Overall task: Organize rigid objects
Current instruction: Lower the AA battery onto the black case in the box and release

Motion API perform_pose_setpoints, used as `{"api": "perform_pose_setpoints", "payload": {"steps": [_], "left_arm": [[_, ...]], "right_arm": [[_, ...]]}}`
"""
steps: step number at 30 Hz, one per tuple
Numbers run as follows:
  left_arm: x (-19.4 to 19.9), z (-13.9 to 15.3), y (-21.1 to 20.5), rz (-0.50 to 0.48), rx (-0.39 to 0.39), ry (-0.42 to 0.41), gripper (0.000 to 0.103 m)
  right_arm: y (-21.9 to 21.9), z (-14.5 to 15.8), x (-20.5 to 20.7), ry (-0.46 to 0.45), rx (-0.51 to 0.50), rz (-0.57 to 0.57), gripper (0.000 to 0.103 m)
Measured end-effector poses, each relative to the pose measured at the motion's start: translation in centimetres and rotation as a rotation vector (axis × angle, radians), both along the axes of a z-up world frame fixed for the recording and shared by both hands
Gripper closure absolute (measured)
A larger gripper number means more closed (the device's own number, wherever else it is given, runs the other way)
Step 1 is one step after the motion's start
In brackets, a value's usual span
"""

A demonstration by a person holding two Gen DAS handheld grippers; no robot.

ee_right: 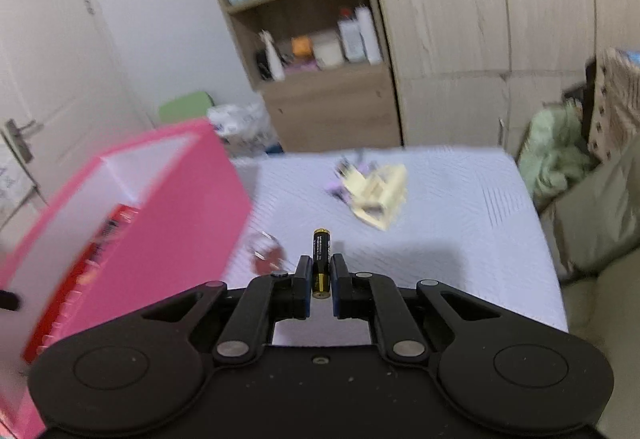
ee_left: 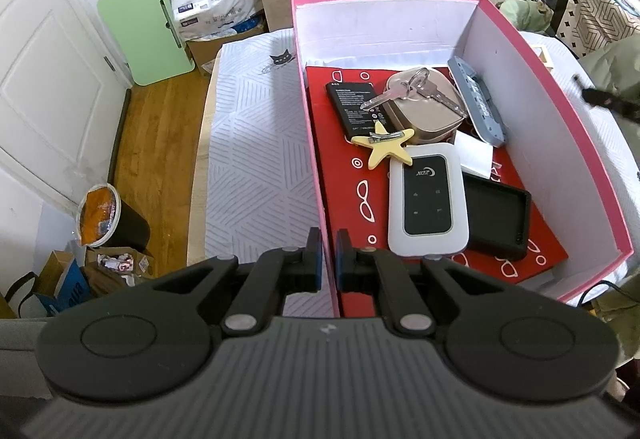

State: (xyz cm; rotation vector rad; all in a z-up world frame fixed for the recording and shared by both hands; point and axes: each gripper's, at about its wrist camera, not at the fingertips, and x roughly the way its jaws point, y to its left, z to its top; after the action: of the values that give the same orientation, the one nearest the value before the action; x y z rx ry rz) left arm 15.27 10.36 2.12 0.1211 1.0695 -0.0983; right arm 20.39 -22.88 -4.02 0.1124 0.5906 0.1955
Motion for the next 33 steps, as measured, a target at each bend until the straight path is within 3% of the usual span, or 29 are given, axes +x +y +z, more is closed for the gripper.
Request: {"api": "perform_pose_setpoints", "payload": {"steps": [5,10,13,22,29,33], "left_arm": [[0.2,0.0,-0.2,-0.006,0.011,0.006,0.097],[0.1,0.0,-0.1,0.0,0.001,0.003,0.097],[0.2,0.0,-0.1,0.002,-0.002,0.005,0.097],[0.3,0.0,0.0,0.001,-0.003,0.005,0.097],[0.3,0.0,-0.1,0.003,-0.001,0.005,0.096],[0.3,0.0,-0.1,0.003,0.001,0.004,0.096]], "right_arm": [[2.4,3.4,-1.9,-0.055,0.089,0.172,0.091],[6.5,4.1,-1.3,0.011,0.173,0.372,0.091],[9.0,3.8,-0.6,0.054,0.15,0.443,0.091],[13.3,2.0,0.0,0.165,-0.087,0.538,0.091],[13.8,1.4,-0.3,0.182,-0.158,0.551,0.09],[12.5,2.2,-0.3,0.156,-0.096,0.522,0.085]]}}
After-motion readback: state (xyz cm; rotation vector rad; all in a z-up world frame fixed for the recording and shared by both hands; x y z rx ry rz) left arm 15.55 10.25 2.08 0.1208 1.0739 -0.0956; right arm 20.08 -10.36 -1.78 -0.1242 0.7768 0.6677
